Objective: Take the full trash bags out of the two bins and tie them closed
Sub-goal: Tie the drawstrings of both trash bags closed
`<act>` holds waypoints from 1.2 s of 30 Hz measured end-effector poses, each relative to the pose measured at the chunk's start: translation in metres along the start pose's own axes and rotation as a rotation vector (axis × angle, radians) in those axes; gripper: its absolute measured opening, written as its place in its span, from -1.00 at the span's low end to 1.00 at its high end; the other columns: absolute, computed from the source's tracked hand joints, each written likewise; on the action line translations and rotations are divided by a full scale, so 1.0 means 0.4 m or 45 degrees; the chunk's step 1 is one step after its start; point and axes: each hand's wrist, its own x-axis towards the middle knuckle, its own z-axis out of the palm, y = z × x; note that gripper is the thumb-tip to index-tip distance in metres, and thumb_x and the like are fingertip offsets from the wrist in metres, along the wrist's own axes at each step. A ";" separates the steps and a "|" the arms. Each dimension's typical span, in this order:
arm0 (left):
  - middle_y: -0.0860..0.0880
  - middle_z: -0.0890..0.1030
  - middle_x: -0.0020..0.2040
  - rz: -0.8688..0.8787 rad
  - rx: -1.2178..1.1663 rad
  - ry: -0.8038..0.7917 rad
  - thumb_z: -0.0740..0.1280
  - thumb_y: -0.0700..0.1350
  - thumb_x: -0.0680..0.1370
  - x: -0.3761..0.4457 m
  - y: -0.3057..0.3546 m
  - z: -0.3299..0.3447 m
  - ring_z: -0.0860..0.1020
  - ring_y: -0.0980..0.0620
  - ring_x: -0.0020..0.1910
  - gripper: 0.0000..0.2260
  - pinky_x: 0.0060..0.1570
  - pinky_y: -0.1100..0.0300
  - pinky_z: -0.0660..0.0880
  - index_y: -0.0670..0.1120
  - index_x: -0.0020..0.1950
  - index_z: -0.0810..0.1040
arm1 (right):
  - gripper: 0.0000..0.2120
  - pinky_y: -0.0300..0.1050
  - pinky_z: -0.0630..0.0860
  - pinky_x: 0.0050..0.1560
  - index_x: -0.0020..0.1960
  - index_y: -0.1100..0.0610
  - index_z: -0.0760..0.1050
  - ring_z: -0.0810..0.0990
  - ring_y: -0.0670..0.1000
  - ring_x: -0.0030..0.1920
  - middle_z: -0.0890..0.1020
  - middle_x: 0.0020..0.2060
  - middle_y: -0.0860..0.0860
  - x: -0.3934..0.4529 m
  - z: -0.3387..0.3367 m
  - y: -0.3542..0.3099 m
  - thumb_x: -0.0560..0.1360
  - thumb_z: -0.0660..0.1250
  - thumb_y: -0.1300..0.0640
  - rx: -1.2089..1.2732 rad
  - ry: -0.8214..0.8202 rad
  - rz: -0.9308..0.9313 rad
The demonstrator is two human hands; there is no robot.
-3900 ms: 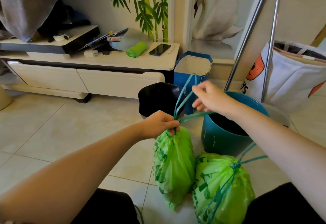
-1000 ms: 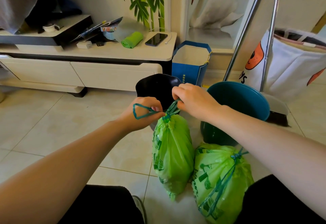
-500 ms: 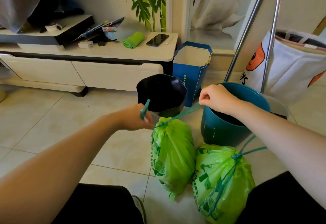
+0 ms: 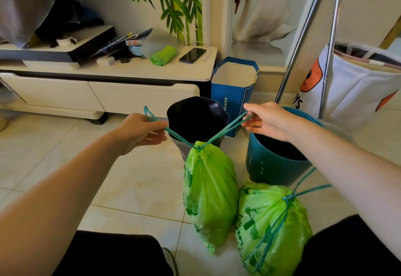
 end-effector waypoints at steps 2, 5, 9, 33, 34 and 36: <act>-0.21 0.66 -0.08 -0.029 -0.125 0.001 0.39 -0.17 0.51 0.000 0.008 -0.002 0.65 -0.09 -0.14 -0.84 -0.16 0.16 0.65 -0.26 -0.01 0.60 | -0.72 -0.09 0.54 -0.11 -0.30 0.15 0.44 0.63 0.06 -0.22 0.63 -0.35 0.08 -0.005 0.007 -0.010 0.55 0.30 0.08 0.178 -0.073 -0.005; -0.21 0.68 -0.07 -0.032 -0.182 0.019 0.39 -0.16 0.51 0.002 0.014 -0.009 0.67 -0.07 -0.14 -0.83 -0.14 0.15 0.65 -0.26 -0.02 0.63 | -0.73 -0.08 0.52 -0.05 -0.29 0.14 0.46 0.62 0.02 -0.26 0.60 -0.38 0.04 -0.015 0.011 -0.019 0.55 0.29 0.06 0.348 -0.163 -0.008; -0.20 0.67 -0.11 -0.011 -0.212 0.126 0.39 -0.12 0.52 0.006 0.032 -0.015 0.67 -0.06 -0.17 -0.83 -0.12 0.12 0.65 -0.24 -0.08 0.62 | -0.77 -0.14 0.52 -0.15 -0.19 0.15 0.54 0.53 -0.04 -0.41 0.55 -0.41 0.00 -0.022 0.020 -0.029 0.56 0.26 0.05 0.510 -0.227 0.000; -0.23 0.68 -0.02 -0.003 -0.557 -0.504 0.16 0.08 0.62 -0.035 0.174 0.303 0.66 -0.13 -0.04 -0.55 0.20 0.02 0.50 -0.29 0.15 0.59 | -0.87 -0.22 0.59 -0.34 -0.04 0.02 0.64 0.68 -0.09 -0.28 0.66 -0.18 -0.04 -0.168 0.044 -0.024 0.46 0.42 0.20 -0.441 0.114 -0.875; -0.27 0.64 0.10 -0.017 -0.606 -0.523 0.16 0.09 0.62 -0.032 0.176 0.313 0.63 -0.19 0.05 -0.51 0.21 0.02 0.50 -0.31 0.26 0.52 | -0.89 -0.23 0.59 -0.34 -0.05 0.03 0.64 0.67 -0.09 -0.30 0.66 -0.20 -0.04 -0.171 0.037 -0.020 0.46 0.42 0.20 -0.476 0.118 -0.879; -0.24 0.63 0.10 -0.015 -0.754 -0.552 0.18 0.04 0.62 -0.027 0.181 0.329 0.62 -0.14 0.02 -0.58 0.04 0.11 0.58 -0.29 0.25 0.50 | -0.90 -0.18 0.62 -0.32 -0.05 0.06 0.66 0.69 -0.04 -0.26 0.68 -0.21 0.00 -0.178 0.022 -0.011 0.46 0.42 0.19 -0.552 0.123 -0.878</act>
